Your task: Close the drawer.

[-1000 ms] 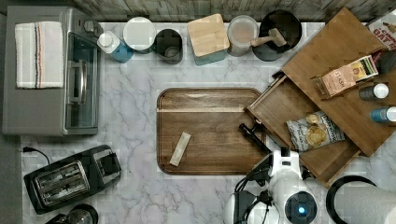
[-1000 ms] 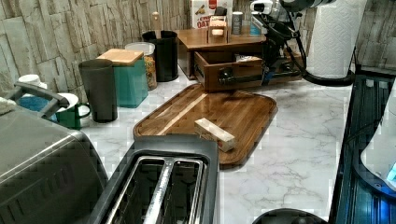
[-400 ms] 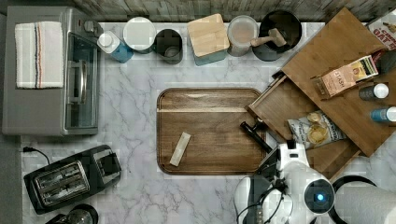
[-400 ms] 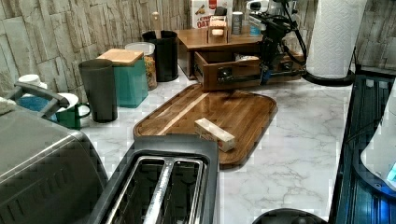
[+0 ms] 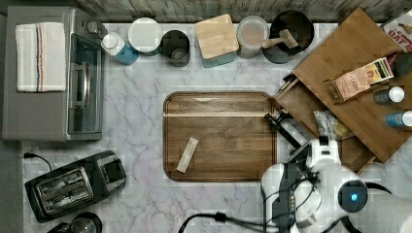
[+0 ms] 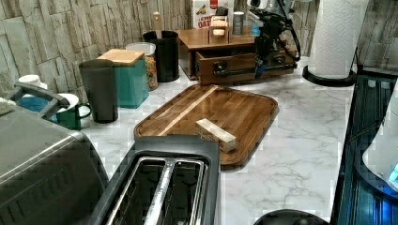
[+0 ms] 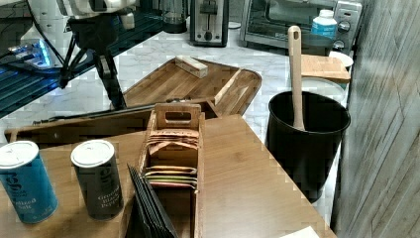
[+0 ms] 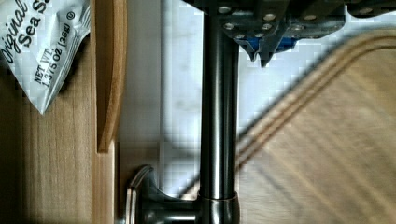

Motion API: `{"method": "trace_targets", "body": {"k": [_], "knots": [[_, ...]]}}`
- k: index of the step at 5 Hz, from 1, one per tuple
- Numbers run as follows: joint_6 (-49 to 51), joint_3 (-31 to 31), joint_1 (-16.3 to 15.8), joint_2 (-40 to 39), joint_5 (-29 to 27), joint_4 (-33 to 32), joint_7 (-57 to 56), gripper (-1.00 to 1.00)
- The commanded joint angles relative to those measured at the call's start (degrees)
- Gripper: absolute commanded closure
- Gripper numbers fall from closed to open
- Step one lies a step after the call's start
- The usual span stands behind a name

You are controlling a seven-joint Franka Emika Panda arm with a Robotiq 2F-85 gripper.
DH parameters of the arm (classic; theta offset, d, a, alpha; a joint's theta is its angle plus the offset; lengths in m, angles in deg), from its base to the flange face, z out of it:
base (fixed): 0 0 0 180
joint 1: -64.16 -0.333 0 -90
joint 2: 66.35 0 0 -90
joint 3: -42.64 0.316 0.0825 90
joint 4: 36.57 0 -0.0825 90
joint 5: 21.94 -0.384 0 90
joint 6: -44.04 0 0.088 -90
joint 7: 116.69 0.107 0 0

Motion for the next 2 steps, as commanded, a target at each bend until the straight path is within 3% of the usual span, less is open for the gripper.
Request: {"method": "trace_targets", "body": {"k": [1,2], "knots": [[-1.2,-0.2,2.2,-13.1,-4.6,26.4,-4.1,1.00],[-1.9,-0.6,2.1,-14.3,-0.8,30.0,-2.1,1.00]]}}
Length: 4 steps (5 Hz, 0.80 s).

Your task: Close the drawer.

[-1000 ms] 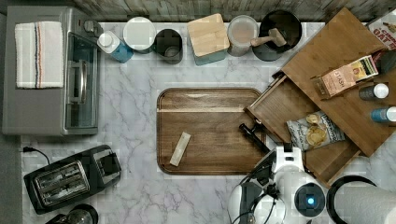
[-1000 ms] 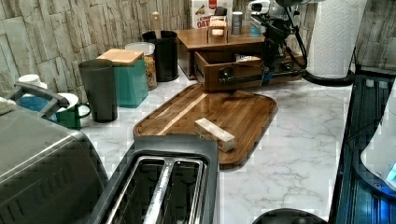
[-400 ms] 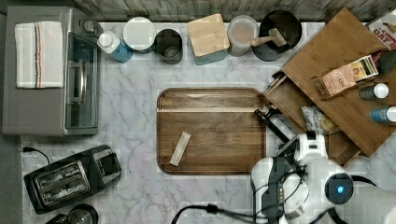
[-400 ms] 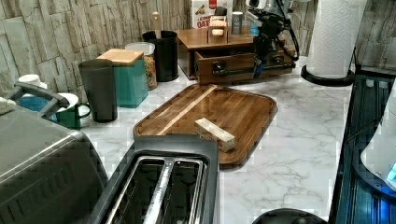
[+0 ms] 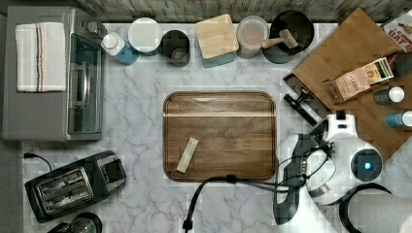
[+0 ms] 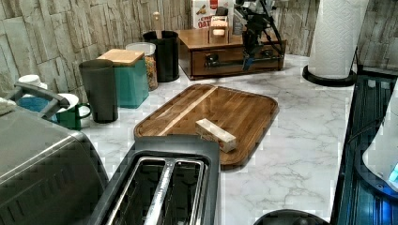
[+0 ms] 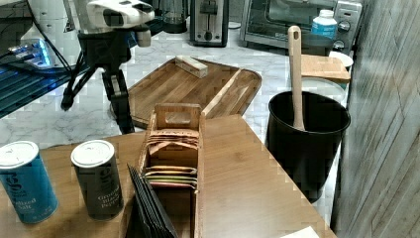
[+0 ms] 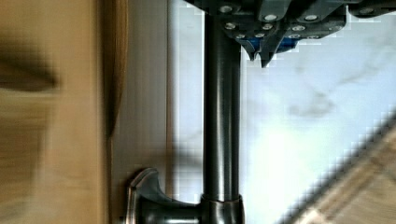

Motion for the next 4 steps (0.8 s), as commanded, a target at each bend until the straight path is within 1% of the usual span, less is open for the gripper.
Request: {"method": "trace_targets", "body": {"k": [1,2,4], "knots": [[-4.5,2.2,3.9,-3.3,-6.3,16.9,-9.2,1.00],[-4.4,1.6,3.3,-3.4,-6.8,16.9,-9.6,1.00],[-4.4,1.9,3.6,-3.3,-6.6,16.9,-9.4,1.00]]}}
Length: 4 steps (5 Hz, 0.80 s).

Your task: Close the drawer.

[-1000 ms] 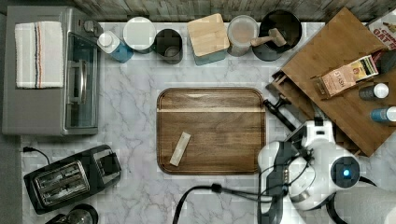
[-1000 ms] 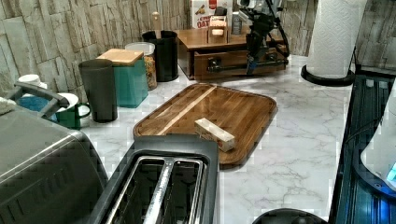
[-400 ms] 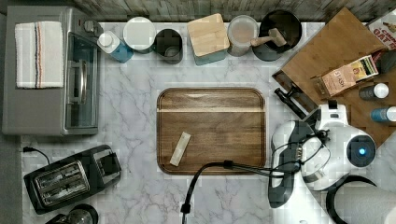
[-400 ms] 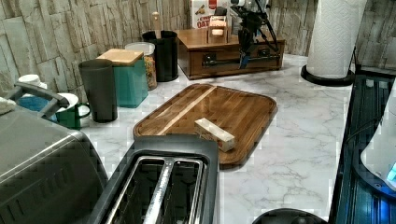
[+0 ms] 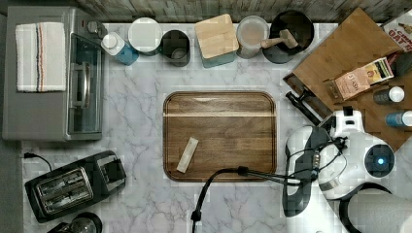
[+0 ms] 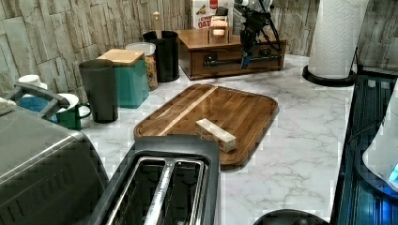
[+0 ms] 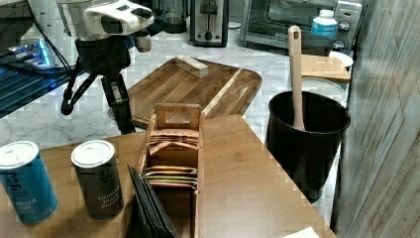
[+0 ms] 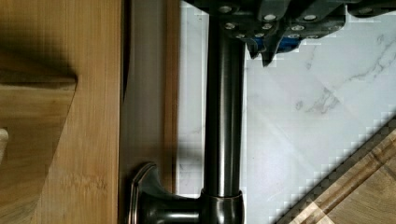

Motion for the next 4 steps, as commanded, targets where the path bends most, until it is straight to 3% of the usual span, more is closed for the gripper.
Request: {"method": "trace_targets", "body": {"k": [1,4], "knots": [[-9.0,1.3,1.7,-2.1,-1.5,14.1,-3.6,1.00],[-8.9,0.7,1.2,-2.2,-2.0,14.1,-3.9,1.00]]}}
